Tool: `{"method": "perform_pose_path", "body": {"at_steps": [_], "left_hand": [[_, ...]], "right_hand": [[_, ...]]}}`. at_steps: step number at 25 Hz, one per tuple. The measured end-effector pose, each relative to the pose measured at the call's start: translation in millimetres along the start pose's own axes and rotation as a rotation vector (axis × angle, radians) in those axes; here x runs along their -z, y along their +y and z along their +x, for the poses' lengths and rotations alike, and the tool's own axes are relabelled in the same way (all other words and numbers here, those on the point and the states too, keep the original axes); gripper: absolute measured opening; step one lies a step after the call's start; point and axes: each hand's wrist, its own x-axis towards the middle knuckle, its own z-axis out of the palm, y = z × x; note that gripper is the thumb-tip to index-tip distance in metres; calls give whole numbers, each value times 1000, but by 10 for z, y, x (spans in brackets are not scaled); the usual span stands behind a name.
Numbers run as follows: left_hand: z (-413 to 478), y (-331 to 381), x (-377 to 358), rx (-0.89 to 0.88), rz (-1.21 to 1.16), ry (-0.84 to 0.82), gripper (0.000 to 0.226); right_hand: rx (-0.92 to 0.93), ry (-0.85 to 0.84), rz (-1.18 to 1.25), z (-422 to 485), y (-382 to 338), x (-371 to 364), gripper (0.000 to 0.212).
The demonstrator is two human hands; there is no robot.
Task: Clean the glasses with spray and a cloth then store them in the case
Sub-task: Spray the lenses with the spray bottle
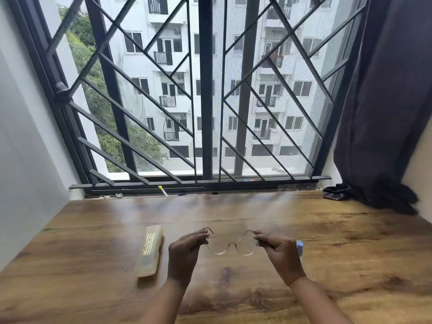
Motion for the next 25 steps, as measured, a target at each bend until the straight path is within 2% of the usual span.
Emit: {"method": "perform_pose_path", "body": {"at_steps": [2, 7, 9, 11, 15, 20, 23, 25], "left_hand": [[-60, -39, 8, 10, -3, -13, 25], [-193, -108, 21, 42, -18, -24, 33], [-256, -150, 25, 36, 6, -29, 34], [-323, -208, 33, 17, 30, -50, 31], [-418, -341, 45, -36, 52, -114, 28], [-513, -428, 71, -91, 65, -213, 27], [-545, -422, 87, -110, 48, -229, 21], [-562, -412, 91, -122, 43, -228, 18]], "right_hand": [[-16, -27, 11, -70, 48, -14, 38], [-95, -90, 99, -223, 85, -52, 69], [-90, -103, 93, -272, 136, -58, 72], [-49, -120, 65, -314, 180, -54, 66], [22, -147, 27, -389, 267, -76, 40], [104, -232, -21, -446, 346, -59, 35], [152, -258, -13, -470, 341, -41, 12], [159, -251, -15, -484, 337, -31, 25]]}}
